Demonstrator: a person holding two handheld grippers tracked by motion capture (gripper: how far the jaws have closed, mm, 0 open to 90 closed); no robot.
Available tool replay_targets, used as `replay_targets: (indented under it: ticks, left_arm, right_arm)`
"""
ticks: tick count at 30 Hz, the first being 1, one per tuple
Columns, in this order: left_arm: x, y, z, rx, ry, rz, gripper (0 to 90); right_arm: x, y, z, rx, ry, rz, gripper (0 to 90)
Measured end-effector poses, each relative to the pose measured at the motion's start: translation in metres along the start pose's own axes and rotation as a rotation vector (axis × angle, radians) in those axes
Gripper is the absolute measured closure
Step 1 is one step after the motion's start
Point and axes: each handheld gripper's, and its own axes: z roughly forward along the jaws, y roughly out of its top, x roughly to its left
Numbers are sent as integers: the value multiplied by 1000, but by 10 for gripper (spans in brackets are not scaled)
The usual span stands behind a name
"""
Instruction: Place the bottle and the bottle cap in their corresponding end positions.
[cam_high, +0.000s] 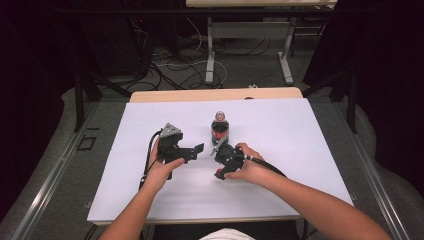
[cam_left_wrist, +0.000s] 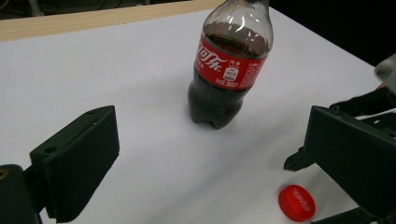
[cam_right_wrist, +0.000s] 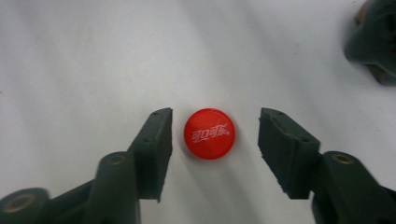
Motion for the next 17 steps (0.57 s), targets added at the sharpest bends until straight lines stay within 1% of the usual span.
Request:
replay_targets:
  ticks: [1, 2, 3, 4, 5, 7, 8, 9, 10, 11, 12, 13, 14, 15, 16, 17]
  left_arm:
    - [0, 0, -1, 2, 6, 11, 54]
    - [-1, -1, -1, -15, 17, 29, 59]
    - [-1, -2, -2, -13, 25, 38, 63]
    - [0, -2, -3, -6, 25, 46, 66]
    - [0, -3, -4, -4, 26, 41, 67]
    - [0, -5, -6, 4, 49, 45, 70]
    - [0, -6, -7, 3, 48, 32, 73]
    - [1, -6, -9, 5, 42, 28, 73]
    - [1, -7, -12, 13, 38, 30, 73]
    - [1, -8, -14, 13, 41, 28, 73]
    - [2, -9, -16, 10, 45, 33, 72]
    - [2, -11, -19, 10, 50, 40, 71]
    - [4, -12, -21, 6, 49, 40, 61]
    - [5, -14, -24, 3, 45, 30, 50]
    - [7, -16, -26, 4, 45, 22, 39]
    - [10, -17, -28, 1, 51, 22, 31]
  right_arm:
    - [-1, 0, -2, -10, -12, -2, 376]
    - [-2, -1, -5, -23, -11, 8, 362]
    - [-3, -2, -8, -41, -6, 10, 360]
    - [-4, -3, -12, -45, -11, 24, 360]
    - [-6, -4, -15, -68, -11, 15, 355]
    - [-7, -8, -23, -105, -40, 15, 327]
    - [-8, -10, -27, -119, -52, 25, 325]
    - [-11, -13, -31, -131, -65, 32, 325]
    - [-13, -16, -35, -145, -56, 55, 325]
    - [-15, -21, -38, -162, -47, 90, 319]
    - [-17, -26, -42, -181, -50, 120, 287]
    - [-19, -31, -46, -206, -75, 132, 251]
    - [-21, -37, -48, -242, -113, 136, 218]
    - [-25, -43, -52, -274, -147, 130, 180]
    - [-26, -51, -56, -299, -154, 168, 155]
    - [-28, -58, -59, -346, -161, 197, 156]
